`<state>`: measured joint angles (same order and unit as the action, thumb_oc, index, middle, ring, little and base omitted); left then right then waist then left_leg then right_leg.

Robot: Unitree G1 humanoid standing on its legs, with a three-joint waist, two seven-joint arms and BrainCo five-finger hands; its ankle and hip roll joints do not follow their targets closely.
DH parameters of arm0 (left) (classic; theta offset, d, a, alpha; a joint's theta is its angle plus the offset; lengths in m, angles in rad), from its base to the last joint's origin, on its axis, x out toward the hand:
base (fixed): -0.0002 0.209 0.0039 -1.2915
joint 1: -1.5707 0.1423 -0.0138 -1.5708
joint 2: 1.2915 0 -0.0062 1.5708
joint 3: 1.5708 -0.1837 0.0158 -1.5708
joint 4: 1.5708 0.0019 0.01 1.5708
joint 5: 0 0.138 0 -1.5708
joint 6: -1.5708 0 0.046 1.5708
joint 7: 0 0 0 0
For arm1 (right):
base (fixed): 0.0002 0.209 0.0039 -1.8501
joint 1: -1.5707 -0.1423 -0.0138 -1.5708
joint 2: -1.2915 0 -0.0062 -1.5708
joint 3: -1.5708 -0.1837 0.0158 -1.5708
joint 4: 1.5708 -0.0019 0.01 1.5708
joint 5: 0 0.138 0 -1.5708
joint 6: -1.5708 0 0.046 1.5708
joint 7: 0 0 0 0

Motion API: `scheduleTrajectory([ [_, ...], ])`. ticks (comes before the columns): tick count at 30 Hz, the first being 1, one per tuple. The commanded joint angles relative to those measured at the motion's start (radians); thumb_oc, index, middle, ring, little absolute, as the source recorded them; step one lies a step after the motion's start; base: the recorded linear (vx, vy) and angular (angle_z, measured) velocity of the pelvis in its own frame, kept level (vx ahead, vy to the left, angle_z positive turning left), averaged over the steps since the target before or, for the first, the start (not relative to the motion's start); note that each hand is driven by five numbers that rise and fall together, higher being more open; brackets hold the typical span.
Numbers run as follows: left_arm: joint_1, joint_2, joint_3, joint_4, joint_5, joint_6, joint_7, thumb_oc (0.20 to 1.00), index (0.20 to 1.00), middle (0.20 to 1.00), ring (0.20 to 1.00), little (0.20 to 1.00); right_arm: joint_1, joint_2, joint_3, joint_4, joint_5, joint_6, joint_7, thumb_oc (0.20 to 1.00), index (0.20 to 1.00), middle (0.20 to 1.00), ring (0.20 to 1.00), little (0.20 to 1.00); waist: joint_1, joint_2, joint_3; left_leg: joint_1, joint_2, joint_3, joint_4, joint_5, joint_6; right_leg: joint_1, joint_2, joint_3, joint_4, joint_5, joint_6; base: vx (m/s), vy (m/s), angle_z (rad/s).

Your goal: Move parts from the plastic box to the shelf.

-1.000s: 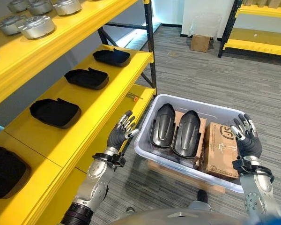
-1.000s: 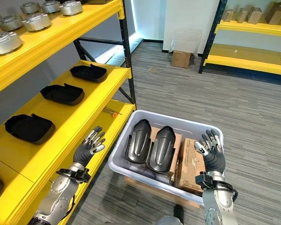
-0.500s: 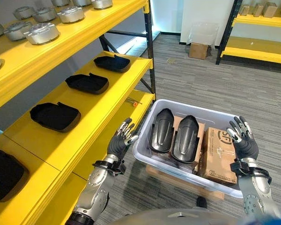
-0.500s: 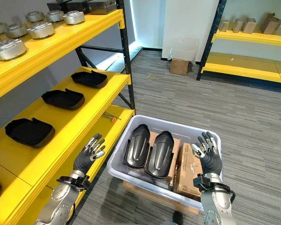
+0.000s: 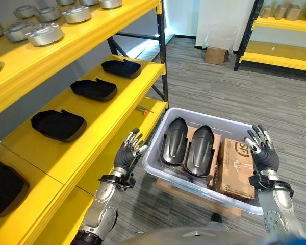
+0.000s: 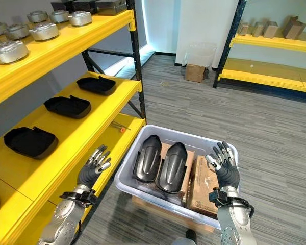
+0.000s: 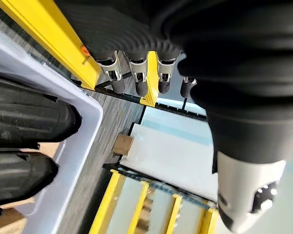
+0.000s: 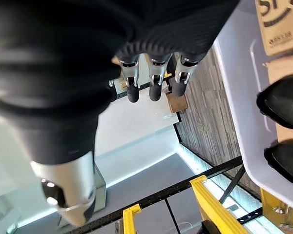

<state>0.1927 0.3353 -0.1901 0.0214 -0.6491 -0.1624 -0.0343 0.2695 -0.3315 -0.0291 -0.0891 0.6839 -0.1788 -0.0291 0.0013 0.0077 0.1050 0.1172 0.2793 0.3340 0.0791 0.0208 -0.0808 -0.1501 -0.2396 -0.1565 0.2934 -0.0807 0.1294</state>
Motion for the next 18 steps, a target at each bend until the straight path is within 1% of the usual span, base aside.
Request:
scheduleTrajectory([
  [1,-0.032,0.01,0.035,-0.069,-0.021,-0.04,-0.007,1.0,1.0,1.0,1.0,1.0,-0.024,-0.06,-0.078,-0.082,0.009,-0.043,0.013,1.0,1.0,1.0,1.0,1.0,0.007,-0.034,0.066,-0.191,0.069,-0.261,0.282,0.301,-0.13,0.187,0.057,-0.036,-0.161,0.026,-0.058,-0.07,-0.098,-0.23],
  [2,-0.027,0.009,0.034,-0.068,-0.021,-0.036,-0.008,1.0,1.0,1.0,1.0,1.0,-0.026,-0.064,-0.079,-0.08,0.005,-0.043,0.013,1.0,1.0,1.0,1.0,1.0,0.002,-0.039,0.063,-0.207,0.056,-0.284,0.277,0.289,-0.124,0.184,0.056,-0.039,-0.16,0.018,-0.058,-0.04,-0.088,-0.22],
  [3,-0.024,0.008,0.028,-0.068,-0.019,-0.031,-0.013,1.0,1.0,1.0,1.0,1.0,-0.028,-0.064,-0.083,-0.076,0.004,-0.047,0.01,1.0,1.0,1.0,1.0,1.0,-0.005,-0.037,0.055,-0.21,0.079,-0.277,0.225,0.29,-0.121,0.184,0.057,-0.037,-0.157,0.009,-0.05,0.06,0.017,-0.06],
  [4,-0.017,0.006,0.029,-0.069,-0.019,-0.03,-0.02,1.0,1.0,1.0,1.0,1.0,-0.027,-0.063,-0.088,-0.077,0.007,-0.048,0.007,1.0,1.0,1.0,1.0,1.0,-0.012,-0.03,0.047,-0.182,0.109,-0.255,0.153,0.296,-0.122,0.183,0.058,-0.027,-0.149,0.0,-0.041,0.14,0.121,-0.07],
  [5,-0.016,0.008,0.024,-0.066,-0.019,-0.028,-0.02,1.0,1.0,1.0,1.0,1.0,-0.027,-0.06,-0.089,-0.077,0.012,-0.053,0.002,1.0,1.0,1.0,1.0,1.0,-0.019,-0.02,0.036,-0.161,0.144,-0.23,0.041,0.312,-0.122,0.177,0.058,-0.011,-0.134,-0.01,-0.031,0.18,0.246,0.05],
  [6,-0.032,0.008,0.016,-0.062,-0.008,-0.03,-0.01,1.0,1.0,1.0,1.0,1.0,-0.027,-0.058,-0.09,-0.072,0.014,-0.065,-0.007,1.0,1.0,1.0,1.0,1.0,-0.023,-0.006,0.035,-0.152,0.167,-0.223,-0.079,0.327,-0.123,0.154,0.044,0.0,-0.088,-0.024,-0.014,0.15,0.27,0.08],
  [7,-0.039,0.005,0.016,-0.06,-0.004,-0.031,-0.004,1.0,1.0,1.0,1.0,1.0,-0.025,-0.055,-0.088,-0.07,0.014,-0.064,-0.011,1.0,1.0,1.0,1.0,1.0,-0.033,0.001,0.034,-0.135,0.169,-0.215,-0.101,0.324,-0.127,0.135,0.034,0.008,-0.063,-0.03,-0.004,0.08,0.193,0.04],
  [8,-0.039,0.004,0.016,-0.059,-0.004,-0.032,-0.004,1.0,1.0,1.0,1.0,1.0,-0.025,-0.056,-0.088,-0.07,0.014,-0.064,-0.011,1.0,1.0,1.0,1.0,1.0,-0.031,0.001,0.034,-0.132,0.168,-0.211,-0.104,0.325,-0.127,0.132,0.033,0.01,-0.059,-0.033,-0.004,0.06,0.13,-0.1],
  [9,-0.037,0.003,0.021,-0.061,-0.002,-0.038,-0.006,1.0,1.0,1.0,1.0,1.0,-0.026,-0.047,-0.076,-0.065,0.017,-0.059,0.0,1.0,1.0,1.0,1.0,1.0,-0.036,0.017,0.027,-0.113,0.14,-0.229,-0.113,0.239,-0.108,0.117,0.019,0.041,-0.053,-0.028,0.013,0.04,0.072,-0.31],
  [10,-0.037,0.002,0.021,-0.061,-0.002,-0.038,-0.007,1.0,1.0,1.0,1.0,1.0,-0.025,-0.048,-0.075,-0.065,0.017,-0.059,0.0,1.0,1.0,1.0,1.0,1.0,-0.033,0.017,0.025,-0.113,0.14,-0.225,-0.112,0.237,-0.108,0.115,0.02,0.045,-0.054,-0.027,0.013,0.14,0.179,-0.68],
  [11,-0.058,0.013,0.016,-0.067,-0.004,-0.041,-0.009,1.0,1.0,1.0,1.0,1.0,-0.021,-0.036,-0.082,-0.062,0.013,-0.056,-0.004,1.0,1.0,1.0,1.0,1.0,-0.05,0.022,0.026,-0.13,0.129,-0.174,-0.067,0.188,-0.105,0.123,-0.019,0.036,-0.063,-0.013,0.027,0.13,0.163,-0.98],
  [12,-0.067,0.019,0.012,-0.069,-0.008,-0.042,-0.014,1.0,1.0,1.0,1.0,1.0,-0.027,-0.025,-0.083,-0.06,0.016,-0.054,-0.006,1.0,1.0,1.0,1.0,1.0,-0.052,0.016,0.031,-0.132,0.11,-0.161,-0.051,0.141,-0.093,0.132,-0.041,0.043,-0.077,0.001,0.037,0.16,0.277,-0.41],
  [13,-0.07,0.031,0.014,-0.071,-0.004,-0.043,-0.015,1.0,1.0,1.0,1.0,1.0,-0.03,-0.012,-0.085,-0.061,0.013,-0.049,-0.009,1.0,1.0,1.0,1.0,1.0,-0.059,0.011,0.041,-0.128,0.082,-0.133,-0.029,0.106,-0.09,0.139,-0.074,0.064,-0.118,0.043,0.056,0.07,0.219,-0.33],
  [14,-0.074,0.037,0.016,-0.073,-0.001,-0.046,-0.013,1.0,1.0,1.0,1.0,1.0,-0.033,-0.005,-0.083,-0.062,0.014,-0.047,-0.005,1.0,1.0,1.0,1.0,1.0,-0.057,0.004,0.045,-0.125,0.069,-0.113,-0.018,0.086,-0.086,0.137,-0.089,0.079,-0.143,0.064,0.067,0.04,0.212,-0.12],
  [15,-0.076,0.043,0.018,-0.074,0.002,-0.047,-0.011,1.0,1.0,1.0,1.0,1.0,-0.036,-0.004,-0.082,-0.063,0.013,-0.047,-0.003,1.0,1.0,1.0,1.0,1.0,-0.06,0.001,0.05,-0.125,0.058,-0.097,-0.009,0.078,-0.085,0.132,-0.1,0.087,-0.158,0.08,0.073,0.01,0.13,-0.78],
  [17,-0.084,0.05,0.017,-0.077,0.003,-0.05,-0.011,1.0,1.0,1.0,1.0,1.0,-0.028,0.003,-0.084,-0.065,0.013,-0.045,0.0,1.0,1.0,1.0,1.0,1.0,-0.064,-0.009,0.056,-0.136,0.049,-0.071,0.016,0.064,-0.088,0.123,-0.116,0.092,-0.177,0.103,0.079,0.01,0.087,-0.73],
  [18,-0.084,0.05,0.017,-0.076,0.003,-0.05,-0.011,1.0,1.0,1.0,1.0,1.0,-0.027,0.004,-0.084,-0.066,0.013,-0.044,0.0,1.0,1.0,1.0,1.0,1.0,-0.062,-0.011,0.055,-0.138,0.048,-0.07,0.019,0.062,-0.087,0.121,-0.117,0.093,-0.178,0.105,0.079,0.0,0.056,-0.4],
])
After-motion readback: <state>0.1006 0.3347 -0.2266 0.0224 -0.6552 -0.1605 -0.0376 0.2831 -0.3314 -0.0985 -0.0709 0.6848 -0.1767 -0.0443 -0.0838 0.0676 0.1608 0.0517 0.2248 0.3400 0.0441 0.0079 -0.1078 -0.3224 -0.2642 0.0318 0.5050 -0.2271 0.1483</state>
